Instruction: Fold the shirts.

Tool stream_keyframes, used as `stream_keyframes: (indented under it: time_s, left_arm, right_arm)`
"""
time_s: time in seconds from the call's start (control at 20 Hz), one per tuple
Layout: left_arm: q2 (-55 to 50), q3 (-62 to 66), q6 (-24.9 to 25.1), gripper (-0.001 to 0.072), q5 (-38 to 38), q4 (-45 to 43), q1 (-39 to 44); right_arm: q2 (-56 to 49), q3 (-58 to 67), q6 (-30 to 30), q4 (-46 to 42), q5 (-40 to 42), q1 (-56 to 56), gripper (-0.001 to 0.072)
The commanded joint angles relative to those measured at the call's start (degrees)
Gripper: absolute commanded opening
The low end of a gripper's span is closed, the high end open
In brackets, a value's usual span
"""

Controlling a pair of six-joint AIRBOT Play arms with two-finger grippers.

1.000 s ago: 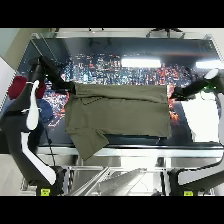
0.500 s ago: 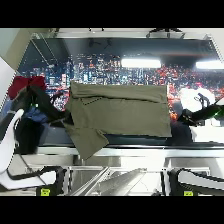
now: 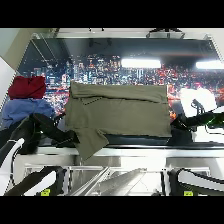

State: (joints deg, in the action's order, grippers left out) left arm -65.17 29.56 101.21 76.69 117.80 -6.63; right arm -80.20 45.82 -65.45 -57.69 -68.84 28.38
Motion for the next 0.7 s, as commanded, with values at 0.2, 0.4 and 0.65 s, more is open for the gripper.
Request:
stream_keyframes:
  time_s: [0.2,0.4,0.65]
  left_arm:
    - [-6.12,-4.17,2.95,0.0598,-7.37,3.85,0.04]
    - [-8.33,-4.15,6.97,0.0451,-8.35,9.64,-0.02]
    - [-3.02,0.66,10.16,0.0015,-8.48,13.73,-0.13]
  right_arm:
    - [-3.61,-3.02,2.29,1.57,0.94,-2.25,0.0384]
    - [-3.74,-3.78,2.78,2.78,0.13,-6.73,0.0375]
    - [-3.67,-3.74,3.39,4.59,-0.96,-8.41,0.0353]
